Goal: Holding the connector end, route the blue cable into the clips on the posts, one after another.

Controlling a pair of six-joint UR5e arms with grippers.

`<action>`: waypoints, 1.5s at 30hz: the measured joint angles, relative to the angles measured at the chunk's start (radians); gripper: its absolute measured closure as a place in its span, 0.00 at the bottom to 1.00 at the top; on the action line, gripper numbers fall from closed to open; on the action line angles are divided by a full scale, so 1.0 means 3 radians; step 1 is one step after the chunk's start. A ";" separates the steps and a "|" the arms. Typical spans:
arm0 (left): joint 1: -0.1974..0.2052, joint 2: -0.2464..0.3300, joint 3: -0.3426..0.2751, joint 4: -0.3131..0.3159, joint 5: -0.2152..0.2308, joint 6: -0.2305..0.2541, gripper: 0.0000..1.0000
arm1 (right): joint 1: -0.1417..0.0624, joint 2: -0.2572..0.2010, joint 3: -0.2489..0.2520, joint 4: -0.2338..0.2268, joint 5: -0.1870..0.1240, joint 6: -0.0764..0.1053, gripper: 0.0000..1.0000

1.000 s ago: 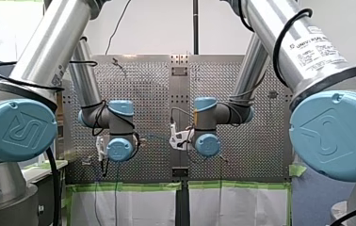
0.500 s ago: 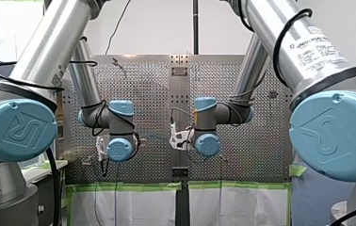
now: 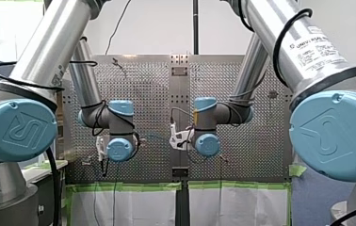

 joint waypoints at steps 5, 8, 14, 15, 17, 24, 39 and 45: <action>0.0000 0.0000 0.0000 0.0000 0.0000 0.0000 1.00 | 0.0000 0.0000 0.0000 0.0000 0.0000 0.0000 1.00; 0.0000 0.0000 0.0000 0.0000 0.0000 0.0000 1.00 | 0.0000 0.0000 0.0000 0.0000 0.0000 0.0000 1.00; 0.0000 0.0000 0.0000 0.0000 0.0000 0.0000 1.00 | 0.0000 0.0000 0.0000 0.0000 0.0000 0.0000 1.00; 0.0000 0.0000 0.0000 0.0000 0.0000 0.0000 1.00 | 0.0000 0.0000 0.0000 0.0000 0.0000 0.0000 1.00; 0.0000 0.0000 0.0000 0.0000 0.0000 0.0000 1.00 | 0.0000 0.0000 0.0000 0.0000 0.0000 0.0000 1.00; 0.0000 0.0002 0.0000 0.0000 0.0000 0.0001 1.00 | 0.0000 0.0000 0.0000 0.0000 0.0000 0.0000 1.00; 0.0000 0.0045 -0.0010 -0.0162 0.0000 0.0015 1.00 | 0.0143 0.0270 0.0000 0.0090 0.0010 -0.0030 1.00; 0.0000 0.0046 -0.0010 -0.0164 0.0000 0.0015 1.00 | 0.0147 0.0332 0.0000 0.0092 0.0010 -0.0030 1.00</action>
